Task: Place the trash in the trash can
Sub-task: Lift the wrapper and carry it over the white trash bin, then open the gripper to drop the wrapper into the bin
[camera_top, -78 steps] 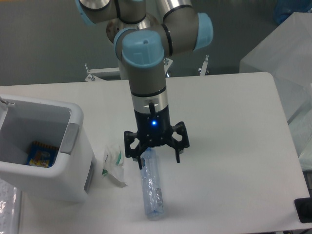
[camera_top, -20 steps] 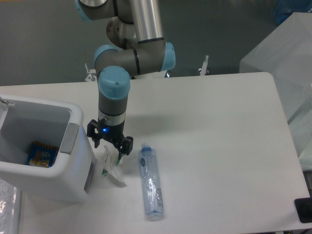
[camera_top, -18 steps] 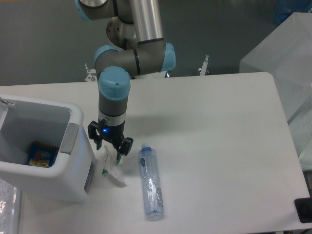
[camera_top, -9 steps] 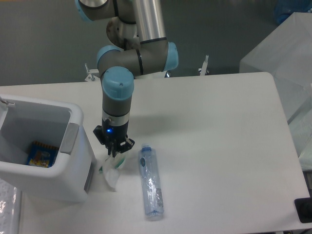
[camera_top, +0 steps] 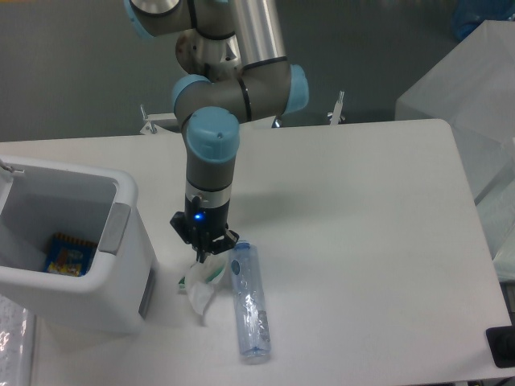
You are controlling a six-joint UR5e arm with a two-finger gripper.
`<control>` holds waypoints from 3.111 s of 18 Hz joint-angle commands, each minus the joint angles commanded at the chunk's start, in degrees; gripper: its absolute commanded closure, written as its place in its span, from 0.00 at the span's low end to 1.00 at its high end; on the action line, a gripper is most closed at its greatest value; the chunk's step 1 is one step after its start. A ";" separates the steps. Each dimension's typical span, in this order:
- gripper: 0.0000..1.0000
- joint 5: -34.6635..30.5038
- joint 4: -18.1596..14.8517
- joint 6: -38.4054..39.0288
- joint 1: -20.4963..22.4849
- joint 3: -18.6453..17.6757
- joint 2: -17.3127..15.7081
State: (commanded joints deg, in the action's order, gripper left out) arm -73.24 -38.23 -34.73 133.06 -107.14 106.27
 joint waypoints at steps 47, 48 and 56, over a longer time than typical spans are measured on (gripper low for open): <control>0.61 14.35 0.09 22.96 -10.46 6.86 -14.42; 0.39 14.35 0.09 21.91 -10.37 7.21 -14.42; 0.01 13.91 0.09 21.37 -9.24 8.70 -14.60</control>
State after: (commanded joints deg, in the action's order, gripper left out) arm -59.33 -38.14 -13.36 123.83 -98.44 91.67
